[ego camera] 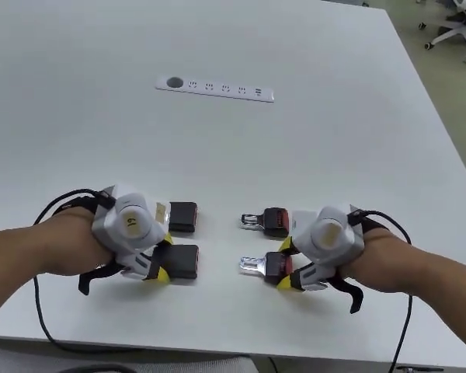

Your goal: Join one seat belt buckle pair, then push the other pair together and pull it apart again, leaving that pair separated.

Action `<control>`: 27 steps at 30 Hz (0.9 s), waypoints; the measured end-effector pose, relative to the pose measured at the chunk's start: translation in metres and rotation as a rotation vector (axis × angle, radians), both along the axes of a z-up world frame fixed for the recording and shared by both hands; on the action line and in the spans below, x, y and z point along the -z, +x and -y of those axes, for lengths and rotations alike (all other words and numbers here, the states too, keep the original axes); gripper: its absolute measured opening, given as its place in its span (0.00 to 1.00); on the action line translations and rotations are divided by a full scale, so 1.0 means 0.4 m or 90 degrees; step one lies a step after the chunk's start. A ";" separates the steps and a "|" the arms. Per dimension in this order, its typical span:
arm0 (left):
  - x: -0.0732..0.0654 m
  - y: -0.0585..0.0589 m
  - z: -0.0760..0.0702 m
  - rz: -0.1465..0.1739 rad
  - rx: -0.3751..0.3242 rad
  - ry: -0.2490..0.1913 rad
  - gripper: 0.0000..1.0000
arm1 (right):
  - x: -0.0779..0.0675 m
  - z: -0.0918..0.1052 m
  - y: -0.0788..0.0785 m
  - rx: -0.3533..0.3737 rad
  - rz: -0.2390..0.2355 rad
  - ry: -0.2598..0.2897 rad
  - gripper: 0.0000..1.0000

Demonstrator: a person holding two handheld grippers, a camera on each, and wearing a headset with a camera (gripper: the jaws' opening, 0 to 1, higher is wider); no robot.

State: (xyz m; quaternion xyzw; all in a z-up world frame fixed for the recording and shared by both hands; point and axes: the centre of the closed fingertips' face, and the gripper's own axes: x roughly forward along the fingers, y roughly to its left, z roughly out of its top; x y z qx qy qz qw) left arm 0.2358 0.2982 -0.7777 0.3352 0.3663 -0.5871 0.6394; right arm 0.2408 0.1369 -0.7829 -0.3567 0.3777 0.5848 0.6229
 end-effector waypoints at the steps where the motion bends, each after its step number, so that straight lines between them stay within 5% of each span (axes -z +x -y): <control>1: -0.002 -0.001 0.001 -0.002 0.001 0.000 0.34 | -0.002 -0.005 -0.003 0.000 0.001 0.001 0.32; 14: -0.004 -0.003 0.002 -0.004 0.011 0.004 0.34 | 0.000 -0.104 0.000 0.008 -0.001 0.031 0.32; 27: -0.007 -0.006 0.003 -0.002 0.009 0.001 0.34 | -0.002 -0.173 -0.010 -0.028 0.003 -0.006 0.32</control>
